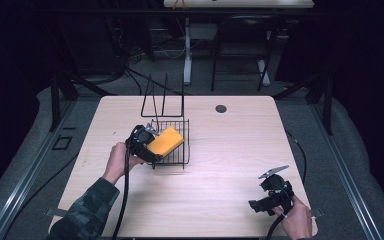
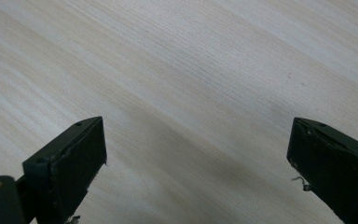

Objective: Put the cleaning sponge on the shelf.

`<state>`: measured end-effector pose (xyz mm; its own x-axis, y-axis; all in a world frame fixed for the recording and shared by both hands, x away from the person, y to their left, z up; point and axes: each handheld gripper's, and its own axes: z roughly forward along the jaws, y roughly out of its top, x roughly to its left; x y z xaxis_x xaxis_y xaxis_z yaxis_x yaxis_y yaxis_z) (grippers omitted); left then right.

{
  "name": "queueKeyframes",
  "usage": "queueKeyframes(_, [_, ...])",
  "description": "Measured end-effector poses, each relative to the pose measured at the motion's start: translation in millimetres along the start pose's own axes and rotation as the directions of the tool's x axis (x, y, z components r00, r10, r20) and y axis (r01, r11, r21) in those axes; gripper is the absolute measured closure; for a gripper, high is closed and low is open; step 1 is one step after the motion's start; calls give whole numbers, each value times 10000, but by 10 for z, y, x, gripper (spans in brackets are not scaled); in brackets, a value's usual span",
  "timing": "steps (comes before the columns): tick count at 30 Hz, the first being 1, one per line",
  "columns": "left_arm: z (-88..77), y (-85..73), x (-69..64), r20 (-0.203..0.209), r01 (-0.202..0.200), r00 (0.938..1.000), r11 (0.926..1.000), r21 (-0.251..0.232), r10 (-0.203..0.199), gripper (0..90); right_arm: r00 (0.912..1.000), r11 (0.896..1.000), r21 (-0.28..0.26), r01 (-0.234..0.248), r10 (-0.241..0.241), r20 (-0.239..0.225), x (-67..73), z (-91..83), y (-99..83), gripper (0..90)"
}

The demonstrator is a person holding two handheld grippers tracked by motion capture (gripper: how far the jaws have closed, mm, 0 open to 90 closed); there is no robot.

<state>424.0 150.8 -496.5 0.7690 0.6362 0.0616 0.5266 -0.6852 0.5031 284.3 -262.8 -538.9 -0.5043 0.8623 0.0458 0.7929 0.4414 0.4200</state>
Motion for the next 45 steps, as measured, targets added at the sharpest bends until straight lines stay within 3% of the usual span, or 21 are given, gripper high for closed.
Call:
queueKeyframes(21, [152, 13, 8, 109, 123, 9999, 9997, 195, -125, 268, 10000, 10000, -57, -21, 21, -7, -6, 3, -5, 41])
queueKeyframes(33, [190, 20, -11, 50, -53, 10000, 9994, 334, 52, 254, 10000, 10000, 27, -35, 35, -54, 2, 6, -1, 41])
queueKeyframes(45, [216, 24, 3, 250, -192, 9995, 9991, 391, 182, 240, 10000, 10000, 73, 32, -32, -18, -1, 7, -2, 41])
